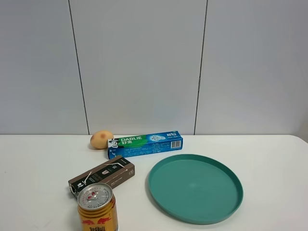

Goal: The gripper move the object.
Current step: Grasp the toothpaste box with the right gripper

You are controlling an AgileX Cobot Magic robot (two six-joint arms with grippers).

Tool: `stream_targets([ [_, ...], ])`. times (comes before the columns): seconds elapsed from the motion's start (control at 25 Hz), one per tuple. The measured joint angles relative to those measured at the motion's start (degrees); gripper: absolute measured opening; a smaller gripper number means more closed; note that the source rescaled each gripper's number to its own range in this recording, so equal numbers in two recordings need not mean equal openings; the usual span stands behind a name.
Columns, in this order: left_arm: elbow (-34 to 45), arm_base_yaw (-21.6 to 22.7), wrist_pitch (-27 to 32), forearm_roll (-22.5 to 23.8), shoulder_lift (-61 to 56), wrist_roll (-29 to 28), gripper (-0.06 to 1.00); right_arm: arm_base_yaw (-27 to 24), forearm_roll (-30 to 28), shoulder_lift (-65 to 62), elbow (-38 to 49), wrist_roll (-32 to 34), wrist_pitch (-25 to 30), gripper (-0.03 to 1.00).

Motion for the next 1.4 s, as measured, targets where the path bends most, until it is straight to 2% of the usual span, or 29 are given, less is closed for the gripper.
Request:
stream_targets([
  [0.04, 0.0, 0.0, 0.0, 0.0, 0.0, 0.0, 1.0, 0.0, 0.0, 0.0, 0.0, 0.0, 0.0, 0.63],
  [1.4, 0.0, 0.0, 0.0, 0.0, 0.0, 0.0, 1.0, 0.0, 0.0, 0.0, 0.0, 0.0, 0.0, 0.63],
])
